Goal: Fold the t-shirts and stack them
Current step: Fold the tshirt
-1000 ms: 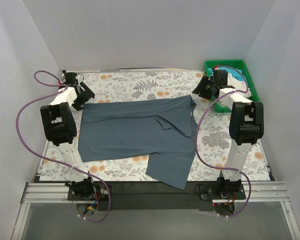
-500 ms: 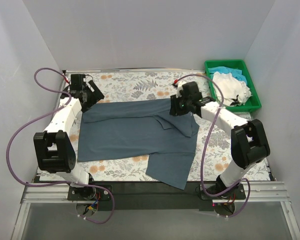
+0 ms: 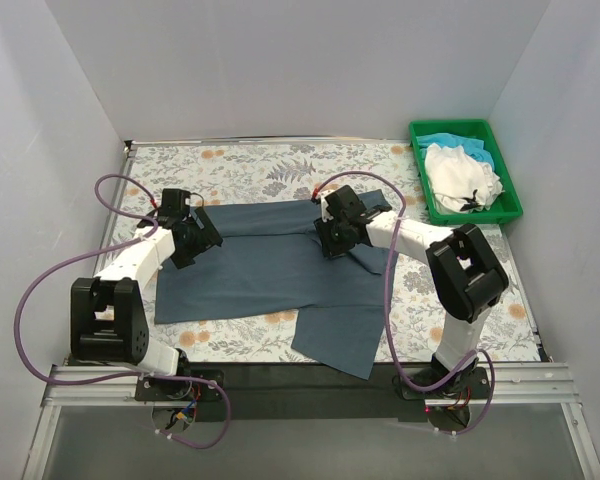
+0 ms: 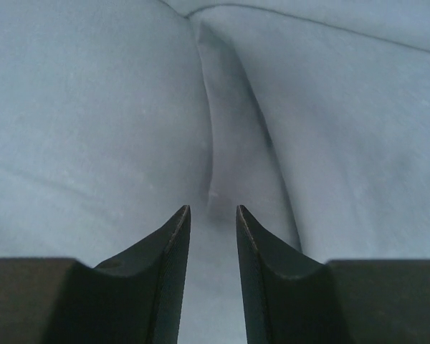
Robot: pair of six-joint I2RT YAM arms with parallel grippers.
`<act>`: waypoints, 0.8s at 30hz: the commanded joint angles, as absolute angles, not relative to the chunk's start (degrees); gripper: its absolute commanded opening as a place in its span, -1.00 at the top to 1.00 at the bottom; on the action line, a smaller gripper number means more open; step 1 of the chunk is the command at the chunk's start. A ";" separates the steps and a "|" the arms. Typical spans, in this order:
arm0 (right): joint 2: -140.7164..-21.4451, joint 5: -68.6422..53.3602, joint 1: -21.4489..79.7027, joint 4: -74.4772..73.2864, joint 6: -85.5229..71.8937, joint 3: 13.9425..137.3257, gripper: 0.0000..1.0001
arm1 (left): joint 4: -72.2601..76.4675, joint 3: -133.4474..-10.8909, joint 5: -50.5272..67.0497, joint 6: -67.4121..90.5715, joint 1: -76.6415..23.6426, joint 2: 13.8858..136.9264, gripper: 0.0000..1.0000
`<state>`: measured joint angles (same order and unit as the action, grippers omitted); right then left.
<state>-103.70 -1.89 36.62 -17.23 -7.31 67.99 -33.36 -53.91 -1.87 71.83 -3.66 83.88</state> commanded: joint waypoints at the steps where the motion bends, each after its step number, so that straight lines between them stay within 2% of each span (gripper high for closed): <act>1: -105.64 -0.26 37.62 -16.87 -6.68 71.63 0.35 | -31.20 -53.35 -1.14 72.16 -4.31 80.51 -0.48; 6: -107.93 2.63 38.58 -16.79 -6.42 72.16 0.39 | -31.29 -53.00 -1.41 71.81 -4.39 79.80 -0.49; 11: -108.11 6.23 38.94 -16.87 -6.50 71.90 0.52 | -31.29 -52.30 -1.05 71.72 -4.48 79.54 -0.48; 19: -106.53 7.56 39.37 -18.28 -5.54 71.89 0.97 | -31.29 -52.56 -0.97 71.28 -4.48 79.72 -0.48; 24: -104.33 5.36 39.90 -22.93 -6.32 75.40 0.97 | -31.55 -53.08 -1.05 71.19 -4.48 79.89 -0.48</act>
